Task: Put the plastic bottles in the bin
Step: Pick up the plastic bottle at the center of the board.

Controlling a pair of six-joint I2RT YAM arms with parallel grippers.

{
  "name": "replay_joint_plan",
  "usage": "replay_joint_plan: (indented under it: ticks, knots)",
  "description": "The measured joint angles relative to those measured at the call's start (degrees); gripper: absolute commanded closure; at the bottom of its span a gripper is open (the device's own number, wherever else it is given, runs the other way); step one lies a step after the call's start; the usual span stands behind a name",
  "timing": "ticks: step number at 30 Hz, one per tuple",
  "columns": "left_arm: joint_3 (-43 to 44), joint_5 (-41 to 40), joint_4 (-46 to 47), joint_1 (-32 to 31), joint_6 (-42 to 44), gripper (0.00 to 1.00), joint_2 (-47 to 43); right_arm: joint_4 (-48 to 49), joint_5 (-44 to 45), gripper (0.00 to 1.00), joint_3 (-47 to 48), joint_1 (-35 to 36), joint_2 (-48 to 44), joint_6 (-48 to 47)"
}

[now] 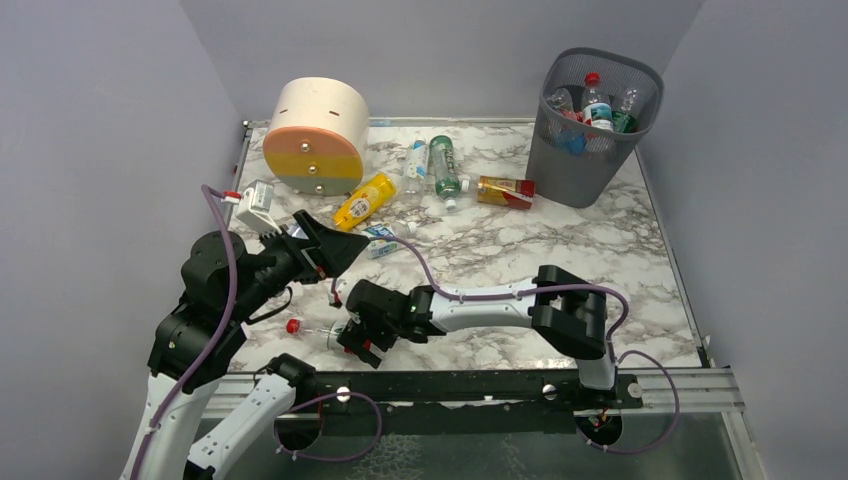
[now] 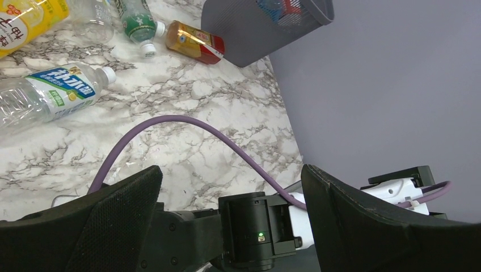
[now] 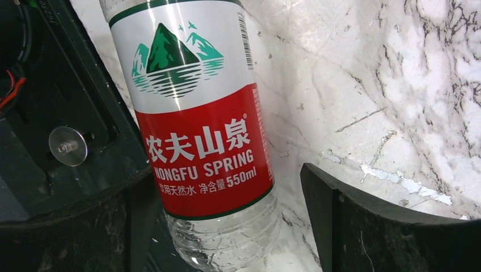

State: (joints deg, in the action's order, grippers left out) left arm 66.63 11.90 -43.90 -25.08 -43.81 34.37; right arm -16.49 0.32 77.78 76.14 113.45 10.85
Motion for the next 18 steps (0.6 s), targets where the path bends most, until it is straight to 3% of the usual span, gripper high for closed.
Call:
replay_joint_plan:
  ticks: [5, 12, 18]
  knots:
    - [0.0, 0.0, 0.22, 0.0, 0.09, 0.01, 0.42, -0.02, 1.18, 0.33, -0.22, 0.0, -0.09, -0.39]
    - [0.0, 0.0, 0.59, 0.0, 0.2, 0.01, 0.76, 0.09, 2.08, 0.38, -4.44, 0.0, -4.02, -0.33]
    - [0.0, 0.0, 1.01, 0.0, 0.2, 0.01, 0.79, -0.7, 4.9, 0.38, -10.45, 0.04, -14.14, 0.68]
